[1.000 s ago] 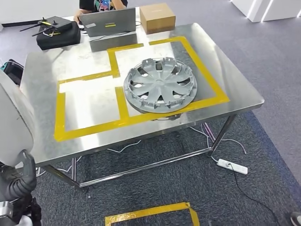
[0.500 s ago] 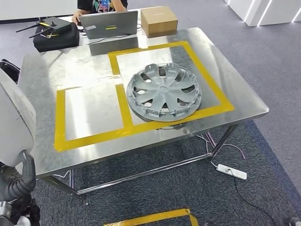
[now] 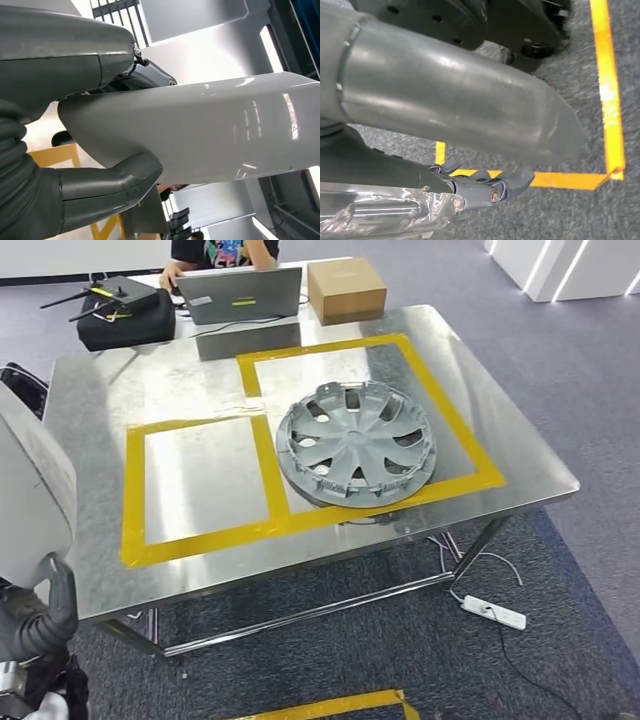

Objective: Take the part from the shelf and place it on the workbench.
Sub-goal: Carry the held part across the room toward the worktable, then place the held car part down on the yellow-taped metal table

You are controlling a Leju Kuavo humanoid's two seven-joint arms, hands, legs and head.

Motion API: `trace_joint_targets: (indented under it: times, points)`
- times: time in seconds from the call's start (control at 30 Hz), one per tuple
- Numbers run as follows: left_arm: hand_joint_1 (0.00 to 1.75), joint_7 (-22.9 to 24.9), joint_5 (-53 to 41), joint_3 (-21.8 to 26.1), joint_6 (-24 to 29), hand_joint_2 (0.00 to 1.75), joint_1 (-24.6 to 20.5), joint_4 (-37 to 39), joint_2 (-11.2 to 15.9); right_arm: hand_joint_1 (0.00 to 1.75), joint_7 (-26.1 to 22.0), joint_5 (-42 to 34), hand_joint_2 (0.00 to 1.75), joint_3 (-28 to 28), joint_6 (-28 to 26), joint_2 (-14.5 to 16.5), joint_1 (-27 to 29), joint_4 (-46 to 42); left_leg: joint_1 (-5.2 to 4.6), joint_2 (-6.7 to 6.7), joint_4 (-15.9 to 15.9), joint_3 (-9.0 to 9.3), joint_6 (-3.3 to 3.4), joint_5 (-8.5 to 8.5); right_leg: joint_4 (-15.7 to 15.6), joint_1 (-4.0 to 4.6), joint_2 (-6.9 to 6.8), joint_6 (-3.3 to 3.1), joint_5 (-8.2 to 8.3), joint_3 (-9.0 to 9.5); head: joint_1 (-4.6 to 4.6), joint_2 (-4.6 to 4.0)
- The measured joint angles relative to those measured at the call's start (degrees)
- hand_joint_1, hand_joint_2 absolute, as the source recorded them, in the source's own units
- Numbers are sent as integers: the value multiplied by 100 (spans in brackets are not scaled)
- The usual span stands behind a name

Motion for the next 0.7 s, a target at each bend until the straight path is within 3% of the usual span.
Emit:
trace_joint_targets:
  times: [0.03,0.07,0.1,0.17,0.2,0.23,0.27,0.33,0.4,0.47,0.53,0.57,0.6,0.63,0.7]
  points:
    - [175,0,1,2,0,175,-2,1,-3,0,1,0,0,0,3,2,6,1,4,0,2,19,-9,-19,369,-21,-5,15,-99,-247,7,0]
    - [175,0,1,3,0,175,0,1,-7,0,1,-1,0,0,6,3,16,1,13,-4,3,47,-29,-47,570,-44,-8,35,-87,-421,7,0]
    - [175,0,0,3,0,175,-1,1,-9,0,1,-2,0,0,8,4,24,2,30,-12,7,83,-61,-79,548,-69,-11,60,46,-484,8,0]
    - [175,0,-4,4,2,175,-3,1,-12,0,-3,-4,0,0,18,6,29,2,80,-23,27,179,-161,-172,-98,-136,-29,138,550,-286,15,0]
    - [175,0,-9,7,5,175,-6,1,-12,0,-6,-4,0,0,28,26,26,10,85,-26,51,214,-221,-229,-432,-160,-29,180,730,-146,43,0]
    - [175,0,-14,12,9,175,-11,1,-11,0,-8,-4,0,0,37,40,22,16,80,-28,77,232,-273,-280,-665,-186,-23,172,833,-39,63,0]
    - [175,0,-19,15,13,175,-17,1,-11,0,-9,-4,0,0,42,55,20,22,64,-33,93,235,-312,-312,-753,-200,-15,141,844,5,72,0]
    - [175,0,-28,18,16,175,-27,1,-14,0,-10,-5,0,0,44,60,15,25,66,-41,91,249,-353,-344,-706,-192,9,-9,771,-1,50,0]
    - [175,0,-32,17,17,175,-40,0,-19,0,-13,-5,0,0,44,60,16,24,89,-26,190,230,-389,-416,-691,-173,16,-117,715,26,15,0]
    - [175,0,-32,20,18,175,-56,0,-24,0,-16,-5,0,0,44,60,14,24,83,-5,746,-68,-404,-634,-704,-157,13,-204,667,95,-16,0]
    - [175,0,-31,20,18,175,-54,1,-27,0,-18,-5,0,0,44,60,12,24,66,-2,1581,-623,-390,-864,-711,-130,8,-257,610,160,-28,0]
    - [175,0,-28,21,18,175,-47,1,-27,0,-18,-4,0,0,44,60,15,24,58,-2,1845,-846,-372,-861,-712,-115,10,-272,576,199,-30,0]
    - [175,0,-25,21,18,175,-42,1,-27,0,-17,-4,0,0,44,60,19,24,48,-2,1908,-975,-345,-734,-712,-100,16,-282,534,250,-29,0]
    - [175,0,-22,22,18,175,-39,1,-28,0,-17,-3,0,0,44,60,22,24,33,-3,1744,-990,-308,-490,-713,-88,25,-284,487,314,-28,0]
    - [175,0,-21,23,18,175,-38,1,-28,0,-16,-2,0,0,44,60,24,24,-18,-4,1046,-813,-215,88,-715,-69,44,-259,379,432,-32,0]
